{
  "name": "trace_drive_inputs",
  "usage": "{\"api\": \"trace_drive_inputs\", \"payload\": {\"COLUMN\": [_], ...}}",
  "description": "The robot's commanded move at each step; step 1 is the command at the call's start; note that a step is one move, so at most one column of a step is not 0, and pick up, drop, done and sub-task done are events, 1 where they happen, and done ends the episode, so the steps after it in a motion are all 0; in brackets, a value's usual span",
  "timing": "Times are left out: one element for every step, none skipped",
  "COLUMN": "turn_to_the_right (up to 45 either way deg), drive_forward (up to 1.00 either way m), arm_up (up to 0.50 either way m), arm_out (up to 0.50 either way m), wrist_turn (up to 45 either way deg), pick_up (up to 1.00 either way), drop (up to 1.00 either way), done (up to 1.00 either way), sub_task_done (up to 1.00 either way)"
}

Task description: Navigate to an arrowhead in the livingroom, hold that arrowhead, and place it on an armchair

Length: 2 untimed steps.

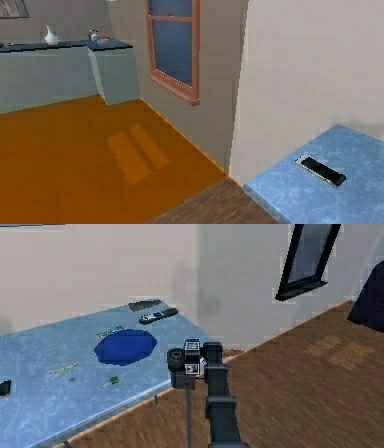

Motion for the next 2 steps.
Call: {"api": "trace_drive_inputs", "payload": {"turn_to_the_right": [0.0, 0.0], "drive_forward": [0.0, 0.0], "arm_up": [0.1, 0.04], "arm_out": [0.0, 0.0], "wrist_turn": [0.0, 0.0], "pick_up": [0.0, 0.0], "drop": [0.0, 0.0], "done": [0.0, 0.0], "sub_task_done": [0.0, 0.0]}}
